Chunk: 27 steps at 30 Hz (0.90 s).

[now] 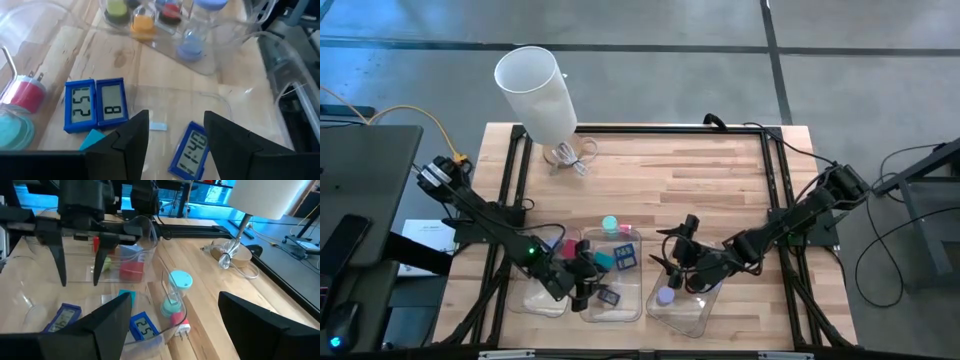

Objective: Pick & Place Office items
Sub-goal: Adjust the middle bin

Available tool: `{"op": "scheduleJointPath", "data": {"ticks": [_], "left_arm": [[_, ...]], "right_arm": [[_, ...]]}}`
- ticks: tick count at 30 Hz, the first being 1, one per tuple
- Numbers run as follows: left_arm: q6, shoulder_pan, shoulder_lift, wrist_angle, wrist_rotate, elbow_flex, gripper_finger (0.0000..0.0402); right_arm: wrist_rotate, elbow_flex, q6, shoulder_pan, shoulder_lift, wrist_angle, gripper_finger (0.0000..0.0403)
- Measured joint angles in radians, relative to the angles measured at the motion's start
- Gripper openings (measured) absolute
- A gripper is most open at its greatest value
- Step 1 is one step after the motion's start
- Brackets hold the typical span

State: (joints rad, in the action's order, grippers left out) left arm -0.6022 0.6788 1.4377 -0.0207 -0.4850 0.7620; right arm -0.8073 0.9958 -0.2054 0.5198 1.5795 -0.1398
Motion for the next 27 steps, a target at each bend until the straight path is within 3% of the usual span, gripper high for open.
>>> {"op": "scheduleJointPath", "data": {"ticks": [9, 14, 18, 23, 27], "left_arm": [[0.083, -0.066, -0.163, -0.003, 0.097, 0.001, 0.0185], [0.171, -0.198, -0.248, -0.002, 0.236, 0.002, 0.0185], [0.261, -0.327, -0.263, -0.002, 0.275, 0.002, 0.0185], [0.349, -0.475, -0.263, -0.002, 0.370, 0.002, 0.0191], [0.398, -0.555, -0.263, -0.002, 0.471, 0.002, 0.0226]], "right_arm": [[0.023, 0.000, 0.074, 0.004, 0.000, -0.012, 0.0287], [0.022, 0.000, 0.194, 0.004, -0.001, -0.056, 0.0287], [0.014, 0.001, 0.257, 0.004, -0.001, -0.060, 0.0287], [-0.083, 0.001, 0.321, 0.004, -0.001, -0.043, 0.0287], [-0.176, 0.001, 0.390, 0.004, -0.001, -0.043, 0.0287]]}}
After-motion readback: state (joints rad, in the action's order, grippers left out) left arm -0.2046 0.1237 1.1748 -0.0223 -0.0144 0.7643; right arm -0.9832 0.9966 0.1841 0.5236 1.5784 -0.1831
